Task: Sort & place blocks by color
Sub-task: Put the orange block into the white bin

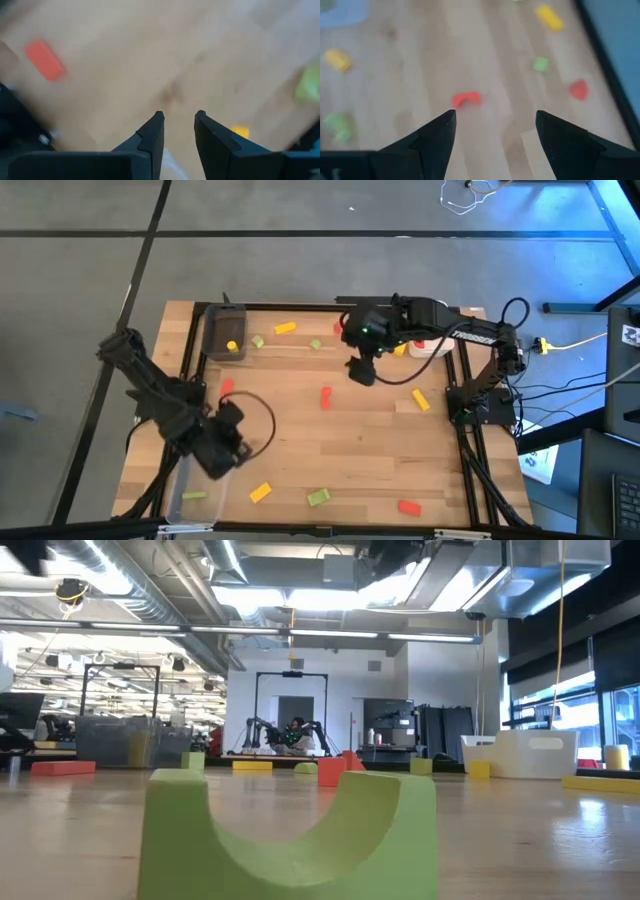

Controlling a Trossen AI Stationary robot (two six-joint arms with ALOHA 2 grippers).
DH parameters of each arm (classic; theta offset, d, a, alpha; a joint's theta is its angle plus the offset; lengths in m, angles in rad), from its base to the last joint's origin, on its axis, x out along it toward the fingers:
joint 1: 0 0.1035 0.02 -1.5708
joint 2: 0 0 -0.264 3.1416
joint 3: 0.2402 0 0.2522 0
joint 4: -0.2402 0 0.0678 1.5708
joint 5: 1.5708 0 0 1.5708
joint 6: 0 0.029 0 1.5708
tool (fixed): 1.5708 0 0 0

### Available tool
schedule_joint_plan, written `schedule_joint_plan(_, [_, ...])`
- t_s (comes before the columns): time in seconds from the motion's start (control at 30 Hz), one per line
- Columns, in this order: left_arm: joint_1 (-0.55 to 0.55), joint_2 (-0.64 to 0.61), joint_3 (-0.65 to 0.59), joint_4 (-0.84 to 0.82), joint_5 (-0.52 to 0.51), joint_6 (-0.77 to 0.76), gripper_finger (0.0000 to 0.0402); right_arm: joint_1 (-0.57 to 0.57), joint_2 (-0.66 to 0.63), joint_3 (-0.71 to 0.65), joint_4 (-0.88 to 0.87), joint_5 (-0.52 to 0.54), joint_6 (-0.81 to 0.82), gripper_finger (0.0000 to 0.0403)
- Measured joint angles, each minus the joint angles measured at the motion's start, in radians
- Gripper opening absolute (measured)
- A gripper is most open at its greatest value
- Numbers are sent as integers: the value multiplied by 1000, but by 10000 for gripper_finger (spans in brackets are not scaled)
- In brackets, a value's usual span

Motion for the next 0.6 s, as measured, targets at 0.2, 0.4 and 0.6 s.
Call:
schedule_joint_plan(0.2, [143,-87,0,-28,-24,80,98,1,1,0,-44,40,198,273])
schedule_joint_plan(0.4, [263,-162,0,-24,-26,150,98,1,49,0,-88,13,486,273])
schedule_joint_plan(0.6, [357,-197,1,-24,-49,285,98,1,157,0,-45,13,589,273])
